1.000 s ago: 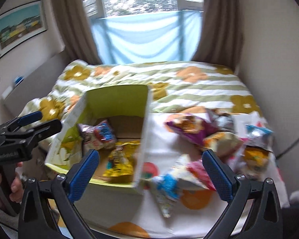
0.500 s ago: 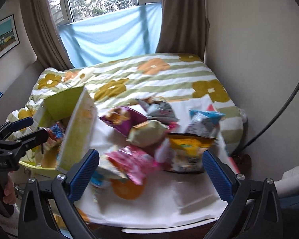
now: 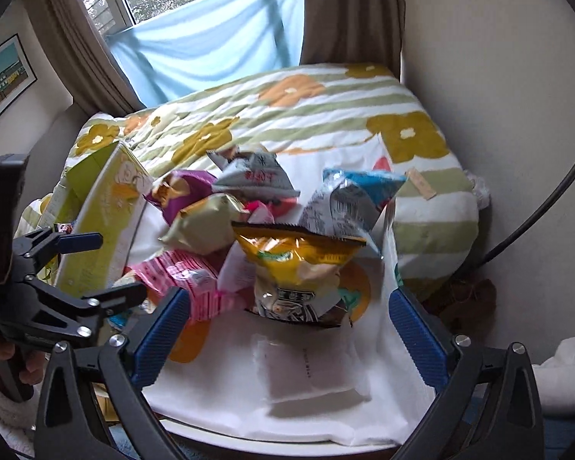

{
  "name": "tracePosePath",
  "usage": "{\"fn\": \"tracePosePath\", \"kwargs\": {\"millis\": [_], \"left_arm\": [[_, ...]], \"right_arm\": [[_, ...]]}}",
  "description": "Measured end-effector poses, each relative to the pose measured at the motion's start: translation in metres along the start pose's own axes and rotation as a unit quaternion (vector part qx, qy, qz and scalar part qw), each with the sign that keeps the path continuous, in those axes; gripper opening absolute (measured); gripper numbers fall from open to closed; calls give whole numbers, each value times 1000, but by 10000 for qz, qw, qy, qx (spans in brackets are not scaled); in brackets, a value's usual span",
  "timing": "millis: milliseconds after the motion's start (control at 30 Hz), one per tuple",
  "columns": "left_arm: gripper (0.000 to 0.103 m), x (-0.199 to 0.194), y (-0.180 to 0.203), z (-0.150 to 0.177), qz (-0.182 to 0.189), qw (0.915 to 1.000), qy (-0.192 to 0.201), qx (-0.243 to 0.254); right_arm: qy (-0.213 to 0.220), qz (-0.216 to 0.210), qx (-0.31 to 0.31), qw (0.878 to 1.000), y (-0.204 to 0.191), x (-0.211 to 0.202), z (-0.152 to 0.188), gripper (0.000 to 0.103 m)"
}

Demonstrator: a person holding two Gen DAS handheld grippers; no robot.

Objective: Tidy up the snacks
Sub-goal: 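Move both tools back from the box toward the snack pile, then grasp the yellow chip bag with the right tool while the left tool grasps the pink wafer pack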

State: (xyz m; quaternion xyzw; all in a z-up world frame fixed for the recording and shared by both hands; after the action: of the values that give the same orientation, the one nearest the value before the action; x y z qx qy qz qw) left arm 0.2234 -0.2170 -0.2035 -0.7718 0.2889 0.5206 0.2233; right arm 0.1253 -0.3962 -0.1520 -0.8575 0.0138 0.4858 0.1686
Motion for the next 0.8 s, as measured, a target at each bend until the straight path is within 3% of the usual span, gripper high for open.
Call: {"fn": "tracePosePath", "kwargs": {"millis": [267, 467, 800], "left_arm": [[102, 59, 5, -5, 150, 9971, -602, 436], [101, 81, 0, -5, 250, 9952, -773, 537], [83, 102, 1, -11, 462, 9921, -981, 629]], "right_arm": [[-184, 99, 115, 9997, 8, 50, 3, 103], [-308, 194, 127, 9993, 1, 81, 6, 103], [-308, 338, 91, 9989, 5, 102, 4, 103]]}}
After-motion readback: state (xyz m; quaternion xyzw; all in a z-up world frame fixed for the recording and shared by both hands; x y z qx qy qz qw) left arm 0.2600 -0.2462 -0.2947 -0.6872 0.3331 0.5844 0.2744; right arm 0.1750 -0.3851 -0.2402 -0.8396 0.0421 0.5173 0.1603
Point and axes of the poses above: each gripper's, at about its wrist camera, not at the fingertips, and x roughly the way its jaws point, y to its right, z to its underside, the point moved 1 cm from there along x, roughly the way its jaws point, and after that the axes turned 8 degrees about x, right-handed, at the moved point
